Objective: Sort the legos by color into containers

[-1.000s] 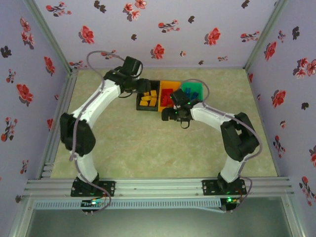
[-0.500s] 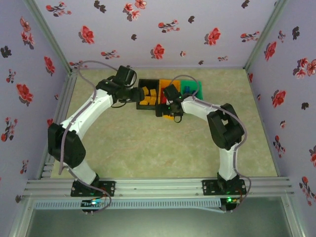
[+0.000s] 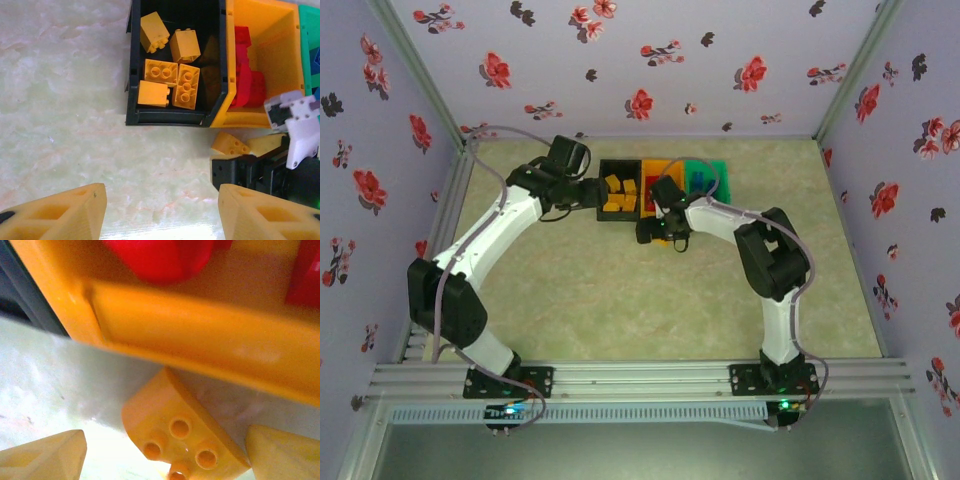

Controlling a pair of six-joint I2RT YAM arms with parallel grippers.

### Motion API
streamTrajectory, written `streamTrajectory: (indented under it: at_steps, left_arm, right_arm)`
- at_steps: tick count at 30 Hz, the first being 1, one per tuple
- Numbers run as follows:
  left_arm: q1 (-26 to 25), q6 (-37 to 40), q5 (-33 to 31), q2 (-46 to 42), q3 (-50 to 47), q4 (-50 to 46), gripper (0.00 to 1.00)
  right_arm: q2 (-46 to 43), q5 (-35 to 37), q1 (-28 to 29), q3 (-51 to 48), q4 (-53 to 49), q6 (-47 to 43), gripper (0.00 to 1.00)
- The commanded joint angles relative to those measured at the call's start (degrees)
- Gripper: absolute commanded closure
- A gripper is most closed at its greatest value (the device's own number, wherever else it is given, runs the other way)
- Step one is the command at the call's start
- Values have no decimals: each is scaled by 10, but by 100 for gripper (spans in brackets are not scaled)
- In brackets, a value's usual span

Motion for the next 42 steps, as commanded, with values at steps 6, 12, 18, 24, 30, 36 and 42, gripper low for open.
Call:
streamTrajectory:
  at_steps: [6, 12, 18, 24, 30, 36, 42]
  left_arm:
    - [4, -9, -5, -31, -13, 1, 39]
    - [4, -11, -4, -37, -19, 0, 39]
    - [4, -14, -4, -52, -28, 0, 39]
    - [4, -14, -2, -61, -35, -1, 39]
    - [3, -12, -3, -73, -38, -7, 39]
    - [4, -14, -4, -83, -38, -11, 39]
    - [4, -15, -8, -95, -38, -18, 39]
  right_arm:
    - [-37, 49, 28, -36, -8, 21, 22]
    - [-2, 88, 28, 13, -42, 24, 37]
    - [-2, 112, 29, 22, -53, 18, 58]
    - [-14, 87, 28, 17, -55, -6, 81]
    - [-54, 75, 29, 29, -74, -17, 89]
    - [-74, 65, 29, 98, -112, -25, 89]
    - [-29, 61, 29, 216, -140, -27, 89]
